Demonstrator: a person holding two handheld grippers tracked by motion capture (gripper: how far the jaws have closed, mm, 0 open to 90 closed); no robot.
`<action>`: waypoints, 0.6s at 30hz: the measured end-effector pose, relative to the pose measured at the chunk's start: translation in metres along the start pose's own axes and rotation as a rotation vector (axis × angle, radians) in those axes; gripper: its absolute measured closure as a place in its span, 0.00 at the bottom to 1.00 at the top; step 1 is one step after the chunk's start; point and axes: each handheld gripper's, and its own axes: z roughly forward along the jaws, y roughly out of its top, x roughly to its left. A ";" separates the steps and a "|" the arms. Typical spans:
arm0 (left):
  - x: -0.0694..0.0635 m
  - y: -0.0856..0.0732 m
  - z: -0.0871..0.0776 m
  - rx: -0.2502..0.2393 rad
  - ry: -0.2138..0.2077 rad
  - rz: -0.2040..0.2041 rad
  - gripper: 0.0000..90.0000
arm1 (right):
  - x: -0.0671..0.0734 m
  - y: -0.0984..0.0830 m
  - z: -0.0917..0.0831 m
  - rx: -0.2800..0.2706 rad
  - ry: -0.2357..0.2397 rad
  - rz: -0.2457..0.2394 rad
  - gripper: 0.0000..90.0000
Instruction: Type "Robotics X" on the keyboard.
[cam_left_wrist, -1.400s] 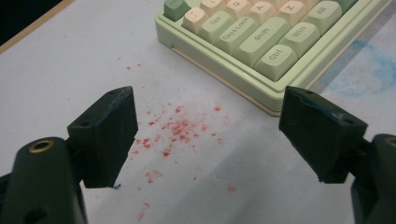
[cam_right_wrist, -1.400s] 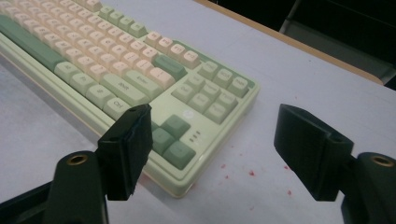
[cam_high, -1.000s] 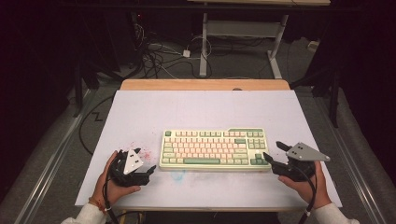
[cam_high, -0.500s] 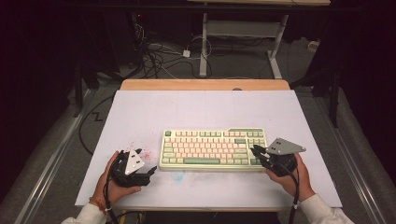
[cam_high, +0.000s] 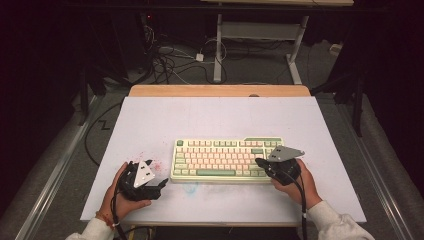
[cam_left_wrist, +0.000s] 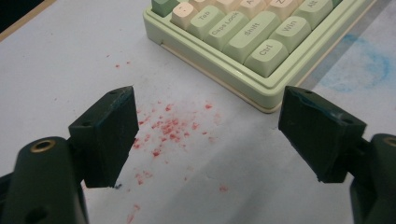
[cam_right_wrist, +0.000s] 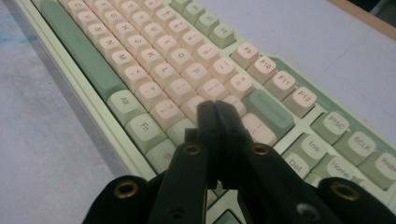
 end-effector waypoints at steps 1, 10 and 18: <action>0.000 0.000 0.000 -0.001 -0.001 0.000 0.21 | 0.000 -0.002 0.004 0.016 0.006 0.005 1.00; 0.004 0.004 -0.006 -0.045 -0.034 -0.028 0.25 | 0.002 -0.010 0.009 0.027 -0.009 0.010 1.00; 0.010 0.024 -0.012 -0.077 -0.054 -0.105 0.47 | 0.003 -0.014 0.007 0.015 -0.018 0.020 1.00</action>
